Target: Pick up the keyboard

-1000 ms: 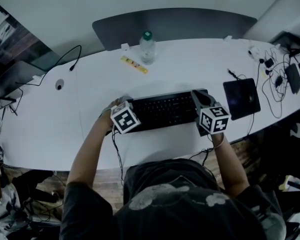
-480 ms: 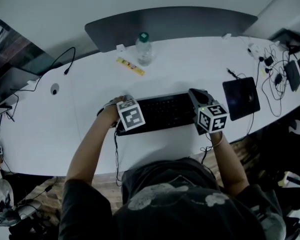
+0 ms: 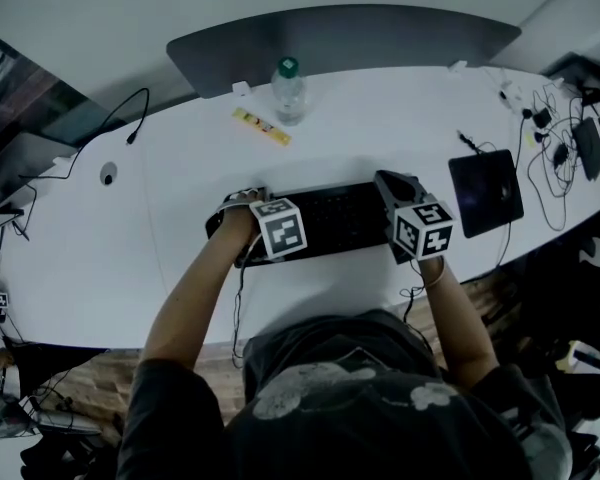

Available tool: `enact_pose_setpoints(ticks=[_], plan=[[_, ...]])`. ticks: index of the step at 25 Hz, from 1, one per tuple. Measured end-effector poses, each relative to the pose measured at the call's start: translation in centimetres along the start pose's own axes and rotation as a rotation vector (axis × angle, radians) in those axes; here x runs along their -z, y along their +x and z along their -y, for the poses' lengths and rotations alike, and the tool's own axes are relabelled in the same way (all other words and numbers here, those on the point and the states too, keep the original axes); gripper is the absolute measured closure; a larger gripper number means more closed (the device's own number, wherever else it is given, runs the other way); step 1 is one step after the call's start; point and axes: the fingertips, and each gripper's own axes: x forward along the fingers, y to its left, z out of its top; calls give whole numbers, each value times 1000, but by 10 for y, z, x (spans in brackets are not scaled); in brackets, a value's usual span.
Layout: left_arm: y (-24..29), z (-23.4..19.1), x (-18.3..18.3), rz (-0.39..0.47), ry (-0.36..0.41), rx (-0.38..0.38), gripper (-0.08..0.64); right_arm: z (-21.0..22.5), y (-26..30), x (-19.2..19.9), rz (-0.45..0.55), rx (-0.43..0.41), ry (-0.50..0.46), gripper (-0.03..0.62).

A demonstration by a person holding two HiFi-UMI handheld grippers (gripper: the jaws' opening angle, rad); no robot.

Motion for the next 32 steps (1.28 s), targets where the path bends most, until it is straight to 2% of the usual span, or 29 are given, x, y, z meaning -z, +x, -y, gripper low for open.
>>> enact_pose_setpoints(ticks=[8, 13, 15, 17, 20, 22, 25, 28, 32], plan=[[0, 0, 0, -5, -2, -31, -26, -5, 1, 1, -3, -11, -39, 591], [-2, 0, -1, -3, 0, -58, -26, 11, 7, 2, -94, -33, -150, 591], [-4, 0, 0, -2, 1, -80, -26, 11, 12, 0, -159, -114, -183, 591], [-7, 1, 0, -1, 1, -106, -26, 0, 17, 1, -257, -272, -215, 582], [-7, 4, -1, 15, 0, -116, -26, -30, 19, 17, -512, -589, -256, 374], [-5, 4, -2, 25, 0, -98, -26, -45, 25, 29, -668, -737, -268, 327], [-5, 5, -2, 19, -1, -74, -26, -56, 38, 50, -862, -823, -335, 321], [-8, 5, -2, 24, 3, -99, -26, -67, 40, 71, -1043, -903, -365, 316], [-12, 7, -4, 32, 18, -142, -26, -72, 37, 75, -1189, -969, -351, 325]])
